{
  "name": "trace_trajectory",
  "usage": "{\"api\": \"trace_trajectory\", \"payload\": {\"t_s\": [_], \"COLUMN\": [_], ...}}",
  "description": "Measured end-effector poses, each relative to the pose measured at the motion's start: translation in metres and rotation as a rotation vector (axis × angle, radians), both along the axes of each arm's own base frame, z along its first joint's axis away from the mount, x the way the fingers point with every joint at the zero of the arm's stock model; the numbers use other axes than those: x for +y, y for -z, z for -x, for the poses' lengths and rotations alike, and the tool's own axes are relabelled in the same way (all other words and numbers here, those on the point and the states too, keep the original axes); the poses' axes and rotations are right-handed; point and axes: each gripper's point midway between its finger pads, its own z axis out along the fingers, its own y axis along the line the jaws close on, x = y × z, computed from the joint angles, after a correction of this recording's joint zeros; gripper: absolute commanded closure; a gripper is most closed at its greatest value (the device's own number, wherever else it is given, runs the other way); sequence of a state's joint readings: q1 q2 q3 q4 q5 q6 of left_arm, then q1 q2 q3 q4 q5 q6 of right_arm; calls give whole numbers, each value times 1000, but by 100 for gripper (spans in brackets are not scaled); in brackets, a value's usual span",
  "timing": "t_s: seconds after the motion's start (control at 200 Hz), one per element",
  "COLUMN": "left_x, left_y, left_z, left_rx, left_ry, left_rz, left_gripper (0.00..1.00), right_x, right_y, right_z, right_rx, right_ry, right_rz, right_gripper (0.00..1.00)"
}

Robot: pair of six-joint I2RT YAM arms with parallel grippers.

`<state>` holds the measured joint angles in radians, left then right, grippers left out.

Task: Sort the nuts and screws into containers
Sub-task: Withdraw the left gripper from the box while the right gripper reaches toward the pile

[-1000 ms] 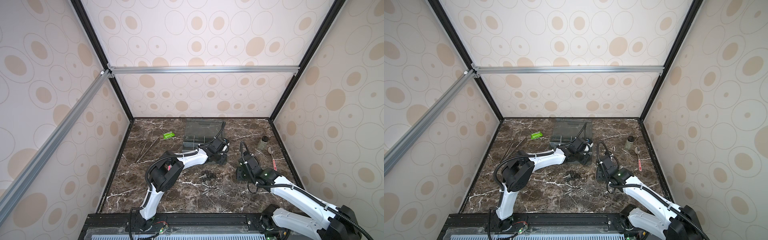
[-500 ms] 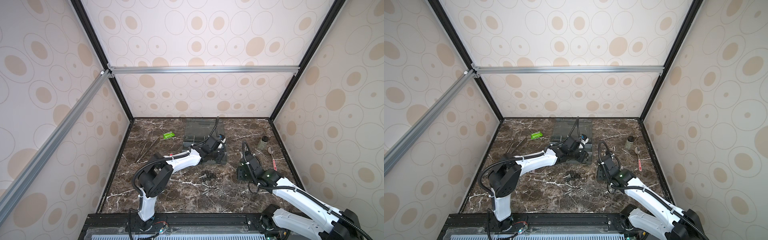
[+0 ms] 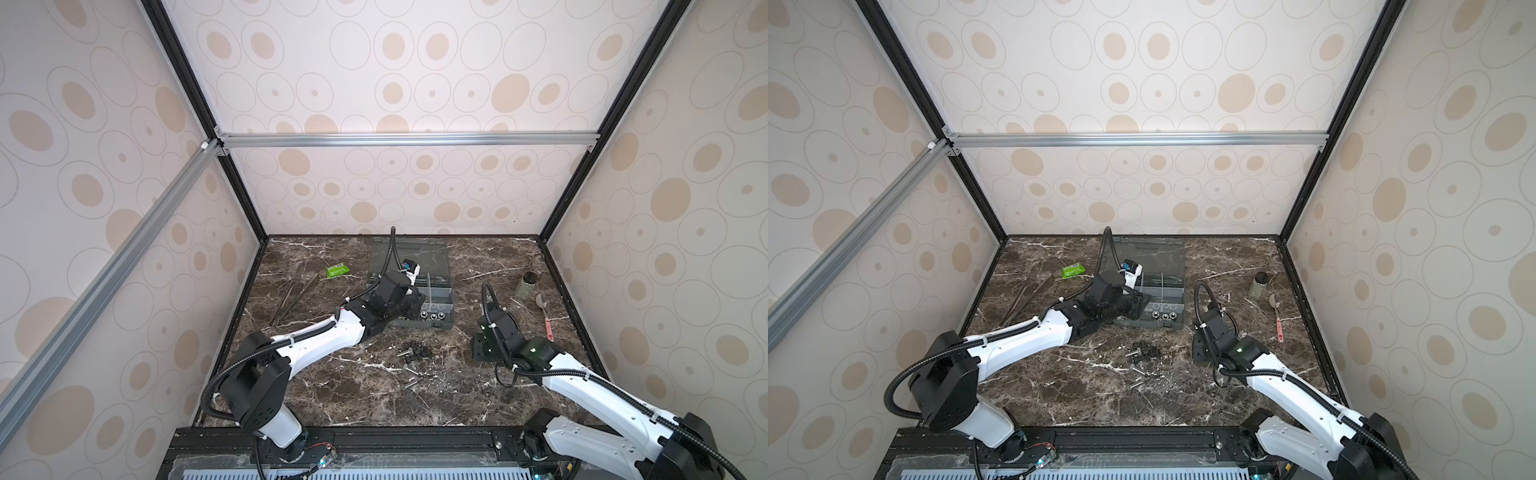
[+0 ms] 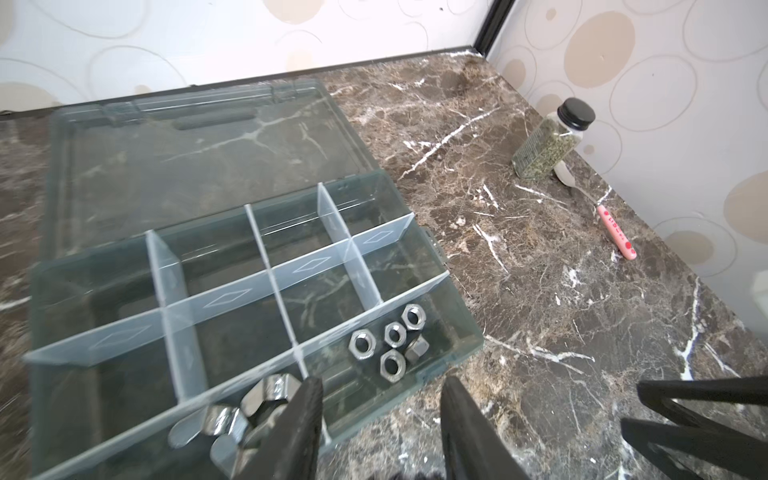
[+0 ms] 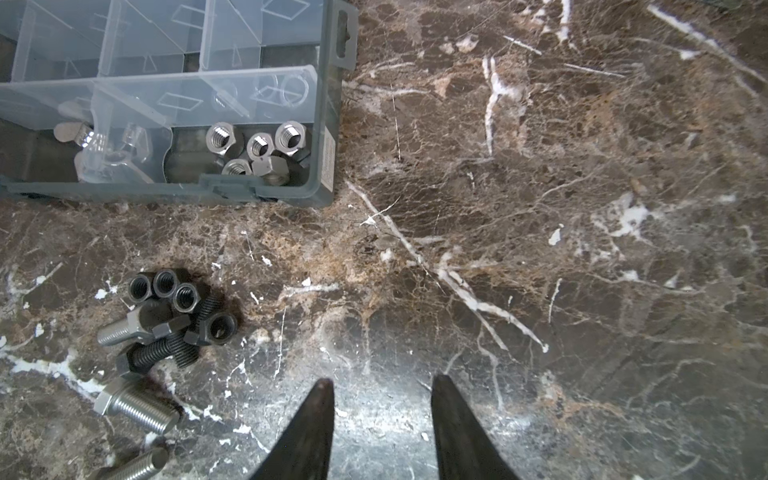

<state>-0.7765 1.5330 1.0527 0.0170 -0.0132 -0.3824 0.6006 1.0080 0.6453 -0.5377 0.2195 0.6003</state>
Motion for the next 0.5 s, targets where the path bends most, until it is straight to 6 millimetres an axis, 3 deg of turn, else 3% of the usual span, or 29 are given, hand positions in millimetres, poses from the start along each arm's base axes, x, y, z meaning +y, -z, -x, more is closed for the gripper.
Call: {"api": "trace_trajectory", "payload": {"t_s": [0.5], "left_x": [57], "left_y": [-11], "left_z": [15], "left_rx": [-66], "left_ry": [-138], "left_rz": [23], "left_gripper": [50], "right_x": [18], "right_y": [9], "right_z": [-5], "right_rx": [49], "right_ry": [-53], "right_rz": [-28], "right_gripper": [58]}}
